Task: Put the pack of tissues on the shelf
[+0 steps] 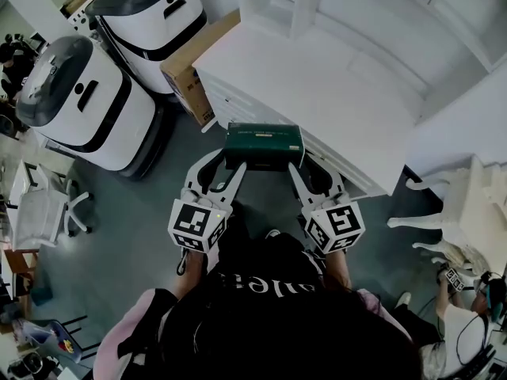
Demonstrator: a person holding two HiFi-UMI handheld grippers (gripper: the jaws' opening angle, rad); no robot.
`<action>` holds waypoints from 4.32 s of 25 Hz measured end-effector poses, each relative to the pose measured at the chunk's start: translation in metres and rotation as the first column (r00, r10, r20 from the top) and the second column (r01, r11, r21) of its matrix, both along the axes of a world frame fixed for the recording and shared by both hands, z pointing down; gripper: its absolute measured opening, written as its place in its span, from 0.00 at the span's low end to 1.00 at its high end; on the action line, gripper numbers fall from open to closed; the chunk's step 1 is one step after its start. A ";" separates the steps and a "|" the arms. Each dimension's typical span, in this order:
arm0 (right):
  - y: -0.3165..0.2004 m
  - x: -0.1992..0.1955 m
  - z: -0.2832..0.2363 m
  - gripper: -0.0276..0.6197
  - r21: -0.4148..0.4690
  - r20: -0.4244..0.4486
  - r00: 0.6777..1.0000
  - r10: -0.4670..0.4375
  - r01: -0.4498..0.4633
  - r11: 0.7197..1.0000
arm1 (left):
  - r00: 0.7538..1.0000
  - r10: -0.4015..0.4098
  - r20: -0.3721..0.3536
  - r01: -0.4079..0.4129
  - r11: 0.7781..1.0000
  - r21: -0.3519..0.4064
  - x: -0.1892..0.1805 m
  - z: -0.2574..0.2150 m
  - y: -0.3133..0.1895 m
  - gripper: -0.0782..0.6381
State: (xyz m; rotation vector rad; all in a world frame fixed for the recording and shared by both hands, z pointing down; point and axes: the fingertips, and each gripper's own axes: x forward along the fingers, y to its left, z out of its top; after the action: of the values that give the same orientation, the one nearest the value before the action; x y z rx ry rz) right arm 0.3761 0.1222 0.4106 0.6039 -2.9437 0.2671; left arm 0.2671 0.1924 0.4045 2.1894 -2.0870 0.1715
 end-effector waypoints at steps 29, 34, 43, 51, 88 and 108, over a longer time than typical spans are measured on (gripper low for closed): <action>-0.068 -0.329 0.010 0.27 -0.030 -0.103 0.994 0.046 -0.049 0.998 | 0.997 0.053 -0.056 -0.052 0.999 0.005 -0.333 0.011 -0.076 0.36; -0.070 -0.350 0.015 0.27 -0.031 -0.129 0.989 0.069 -0.074 0.997 | 0.994 0.085 -0.066 -0.085 0.996 0.007 -0.357 0.014 -0.084 0.36; -0.096 -0.356 0.027 0.27 -0.058 -0.170 0.980 0.099 -0.110 0.992 | 0.988 0.117 -0.101 -0.119 0.993 -0.018 -0.364 0.028 -0.113 0.36; -0.145 -0.400 0.038 0.27 -0.080 -0.144 0.988 0.048 -0.060 0.995 | 0.995 0.072 -0.073 -0.076 0.996 -0.043 -0.405 0.033 -0.154 0.36; -0.421 -0.371 -0.028 0.27 0.075 -0.032 0.940 0.339 -0.336 0.939 | 0.937 0.340 0.075 -0.342 0.939 0.019 -0.386 -0.031 -0.462 0.36; -0.492 -0.382 -0.053 0.27 0.167 -0.064 0.832 0.551 -0.535 0.828 | 0.828 0.547 0.124 -0.556 0.830 0.054 -0.399 -0.046 -0.559 0.36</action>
State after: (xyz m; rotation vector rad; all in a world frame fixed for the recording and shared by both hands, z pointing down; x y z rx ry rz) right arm -0.0059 -0.3697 0.3577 1.4324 -2.6289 0.0659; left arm -0.1317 -0.3664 0.3583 2.8420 -1.4544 0.2475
